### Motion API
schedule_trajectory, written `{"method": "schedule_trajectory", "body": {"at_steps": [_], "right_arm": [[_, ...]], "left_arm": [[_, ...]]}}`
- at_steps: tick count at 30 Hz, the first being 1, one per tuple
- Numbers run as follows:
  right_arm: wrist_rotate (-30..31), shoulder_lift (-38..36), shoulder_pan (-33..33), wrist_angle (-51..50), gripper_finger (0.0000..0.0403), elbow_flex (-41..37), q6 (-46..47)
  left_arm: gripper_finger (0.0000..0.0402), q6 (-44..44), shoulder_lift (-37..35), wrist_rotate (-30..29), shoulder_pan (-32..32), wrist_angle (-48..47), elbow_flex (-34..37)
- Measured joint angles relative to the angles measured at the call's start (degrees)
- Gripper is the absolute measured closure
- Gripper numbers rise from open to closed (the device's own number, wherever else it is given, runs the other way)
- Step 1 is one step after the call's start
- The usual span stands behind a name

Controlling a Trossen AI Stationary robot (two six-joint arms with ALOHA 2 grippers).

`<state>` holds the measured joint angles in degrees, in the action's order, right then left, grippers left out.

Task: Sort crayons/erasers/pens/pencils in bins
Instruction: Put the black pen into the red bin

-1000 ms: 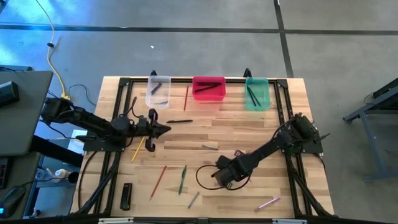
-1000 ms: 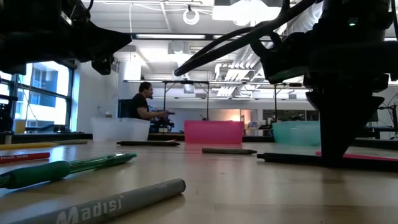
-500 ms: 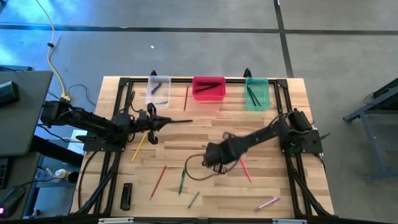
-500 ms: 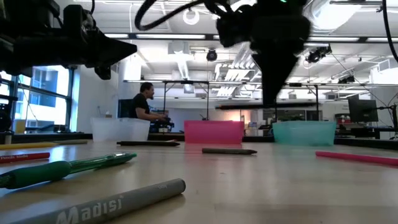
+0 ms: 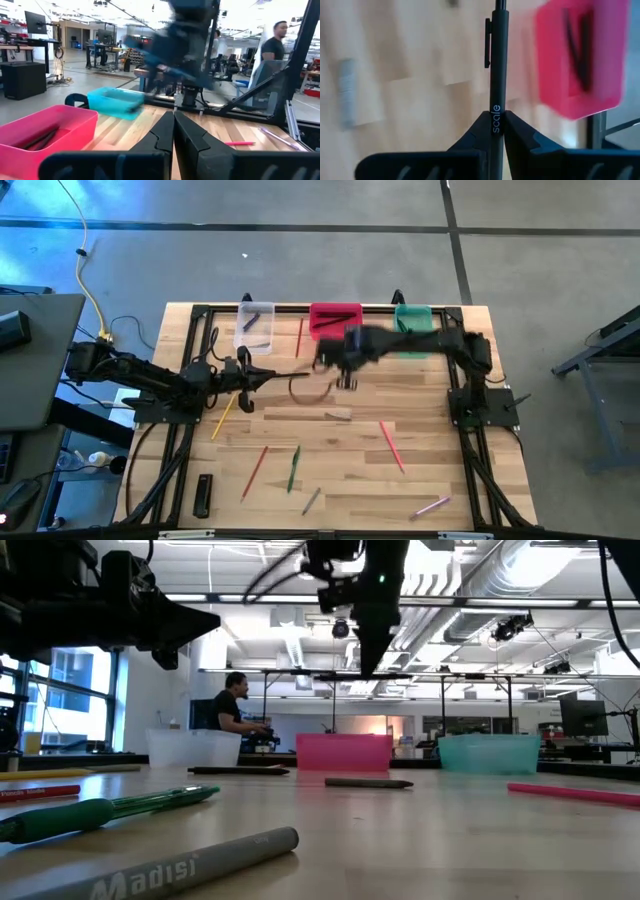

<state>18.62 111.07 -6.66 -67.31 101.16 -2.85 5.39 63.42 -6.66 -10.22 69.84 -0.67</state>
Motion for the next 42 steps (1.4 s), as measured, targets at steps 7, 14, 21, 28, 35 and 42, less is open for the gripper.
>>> {"method": "schedule_trajectory", "body": {"at_steps": [7, 14, 21, 28, 35, 42], "right_arm": [[-4.41, -0.03, -12.72, 7.44, 0.0384, -0.04, -10.71], [-9.1, 2.55, -19.55, 16.29, 0.0384, -0.04, -18.69], [-7.75, 6.98, -23.54, 21.22, 0.0384, -0.09, -21.86], [-11.2, 10.35, -26.3, 24.3, 0.0384, -0.09, -23.82], [-12.21, 14.57, -26.7, 25.31, 0.0384, -0.09, -26.56], [-13.41, 16.76, -27.85, 27.53, 0.0384, -0.09, -28.07]], "left_arm": [[0.0401, 0.0, 0.0, 0.04, 0.0, -0.13, 0.0], [0.0401, -0.76, 0.0, -0.07, 0.0, -0.02, 0.0], [0.0401, -0.59, 0.0, -0.08, 0.0, -0.1, 0.0], [0.0401, -0.46, 0.0, -0.07, 0.0, -0.17, 0.0], [0.0401, -0.48, 0.0, -0.04, 0.0, -0.17, 0.02], [0.0401, -0.48, 0.0, -0.07, 0.0, -0.17, 0.02]]}}
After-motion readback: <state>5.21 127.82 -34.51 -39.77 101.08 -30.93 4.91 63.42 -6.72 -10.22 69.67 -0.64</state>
